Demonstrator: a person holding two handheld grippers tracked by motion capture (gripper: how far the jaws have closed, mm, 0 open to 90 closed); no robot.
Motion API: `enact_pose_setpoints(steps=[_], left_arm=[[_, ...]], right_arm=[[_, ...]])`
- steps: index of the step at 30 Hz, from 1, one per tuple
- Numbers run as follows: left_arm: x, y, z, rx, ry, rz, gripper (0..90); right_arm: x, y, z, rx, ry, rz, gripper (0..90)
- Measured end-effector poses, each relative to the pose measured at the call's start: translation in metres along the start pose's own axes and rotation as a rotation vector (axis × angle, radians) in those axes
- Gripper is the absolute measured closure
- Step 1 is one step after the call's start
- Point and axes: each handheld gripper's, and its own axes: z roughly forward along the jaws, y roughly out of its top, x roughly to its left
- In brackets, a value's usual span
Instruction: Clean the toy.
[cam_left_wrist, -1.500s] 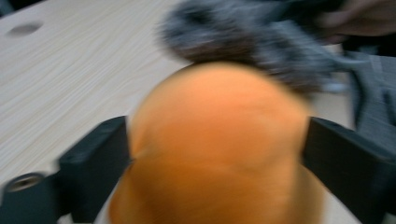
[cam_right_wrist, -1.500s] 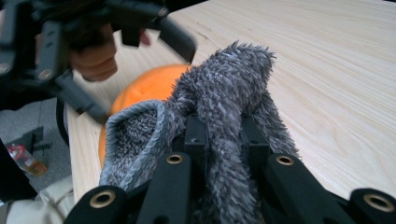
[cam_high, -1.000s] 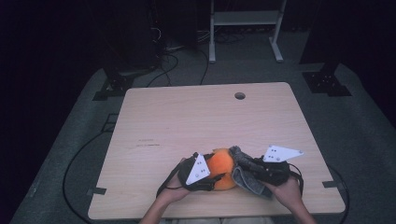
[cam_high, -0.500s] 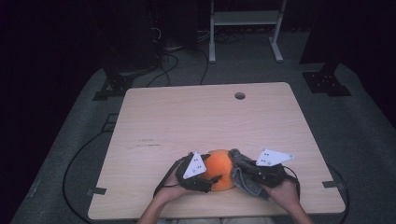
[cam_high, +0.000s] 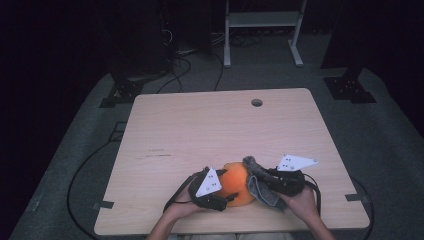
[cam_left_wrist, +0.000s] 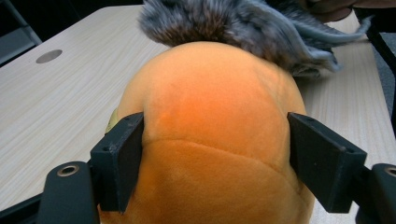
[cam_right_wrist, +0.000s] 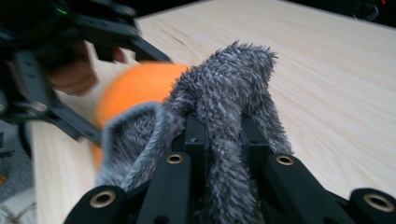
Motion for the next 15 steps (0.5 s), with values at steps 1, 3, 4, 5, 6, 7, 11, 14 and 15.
enact_pose_setpoints(steps=[1,3,4,5,6,7,11,14,15], left_arm=[[0.000,0.000,0.000,-0.002,-0.002,-0.002,22.8],[0.000,0.000,0.000,-0.003,-0.002,0.001,22.8],[-0.001,0.000,-0.001,-0.004,-0.003,0.002,22.8],[-0.001,0.000,-0.001,-0.003,-0.004,0.001,22.8],[-0.001,0.000,-0.001,-0.003,-0.004,0.001,22.8],[0.000,0.000,-0.001,0.001,-0.007,0.001,22.8],[0.000,-0.001,-0.002,0.001,-0.007,0.001,22.8],[0.000,-0.001,-0.002,0.000,-0.007,0.001,22.8],[0.000,-0.001,-0.002,-0.001,-0.006,0.000,22.8]], right_arm=[[-0.003,-0.003,-0.001,0.023,-0.019,0.001,76.6],[-0.011,-0.010,-0.003,0.063,-0.035,0.042,76.6],[-0.015,-0.013,-0.004,0.077,-0.042,0.048,76.6],[-0.016,-0.015,-0.004,0.079,-0.043,0.053,76.6],[-0.017,-0.016,-0.005,0.068,-0.037,0.061,76.7],[-0.016,-0.015,-0.006,0.054,-0.040,0.054,76.7],[-0.005,-0.002,-0.007,-0.042,-0.004,0.023,76.5],[-0.001,-0.004,-0.001,-0.018,-0.014,0.006,76.3],[-0.004,-0.007,0.000,-0.018,-0.008,0.027,76.3]])
